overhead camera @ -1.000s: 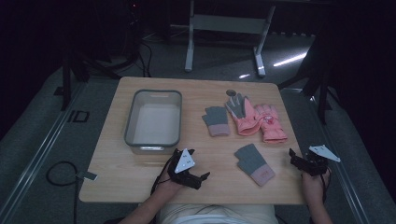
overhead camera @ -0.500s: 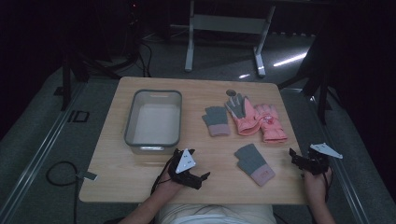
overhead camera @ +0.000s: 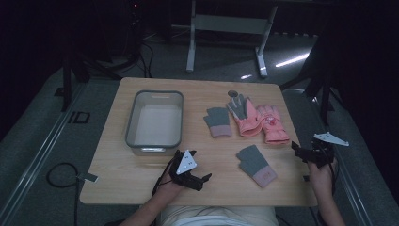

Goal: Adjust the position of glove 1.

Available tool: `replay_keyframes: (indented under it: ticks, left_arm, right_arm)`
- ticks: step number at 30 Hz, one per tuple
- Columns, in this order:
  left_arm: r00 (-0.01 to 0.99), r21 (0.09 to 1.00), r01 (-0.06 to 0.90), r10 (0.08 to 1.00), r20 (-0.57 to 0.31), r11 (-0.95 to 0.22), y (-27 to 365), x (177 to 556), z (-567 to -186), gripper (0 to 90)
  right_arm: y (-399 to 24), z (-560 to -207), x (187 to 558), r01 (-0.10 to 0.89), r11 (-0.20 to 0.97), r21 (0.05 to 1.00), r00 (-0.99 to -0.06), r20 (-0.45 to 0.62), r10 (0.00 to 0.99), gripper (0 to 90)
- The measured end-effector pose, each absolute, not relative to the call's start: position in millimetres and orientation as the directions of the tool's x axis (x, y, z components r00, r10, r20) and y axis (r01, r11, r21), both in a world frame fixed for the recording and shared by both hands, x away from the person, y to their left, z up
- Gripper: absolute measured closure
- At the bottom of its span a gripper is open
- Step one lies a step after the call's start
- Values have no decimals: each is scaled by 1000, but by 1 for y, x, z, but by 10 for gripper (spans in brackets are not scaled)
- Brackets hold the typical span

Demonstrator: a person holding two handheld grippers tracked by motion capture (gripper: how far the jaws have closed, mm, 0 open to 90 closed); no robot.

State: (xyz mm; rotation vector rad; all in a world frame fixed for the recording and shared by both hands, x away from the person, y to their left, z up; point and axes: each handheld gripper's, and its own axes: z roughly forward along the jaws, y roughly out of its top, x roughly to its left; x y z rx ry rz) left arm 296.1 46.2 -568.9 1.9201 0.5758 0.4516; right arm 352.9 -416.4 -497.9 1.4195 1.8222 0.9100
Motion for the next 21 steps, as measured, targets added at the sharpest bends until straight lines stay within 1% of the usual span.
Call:
replay_keyframes:
  ticks: [7,8,10,12,14,15,18,21]
  left_arm:
    - [815,917,190,577,52,-351,46,296,-569,0]
    - [815,917,190,577,53,-352,46,296,-569,0]
    - [814,916,192,578,52,-351,46,296,-569,0]
    - [814,916,191,578,53,-352,46,296,-569,0]
    - [814,917,190,578,53,-351,46,296,-569,0]
    - [814,917,188,578,55,-352,46,296,-569,0]
    - [815,917,186,577,57,-354,46,296,-569,0]
    - [816,917,188,576,55,-353,46,296,-569,0]
  right_arm:
    - [-396,-482,364,494,169,853,-193,-82,978,113]
    - [-393,-479,366,488,165,857,-183,-84,980,147]
    - [-390,-475,368,490,144,860,-209,-44,977,142]
    - [-384,-471,369,475,163,865,-224,-60,973,160]
    - [-376,-469,372,480,199,854,-255,-81,963,132]
    - [-373,-469,373,493,195,848,-263,-68,962,145]
    - [-365,-465,377,507,181,843,-313,-15,950,130]
    - [-357,-459,383,518,185,835,-342,4,940,114]
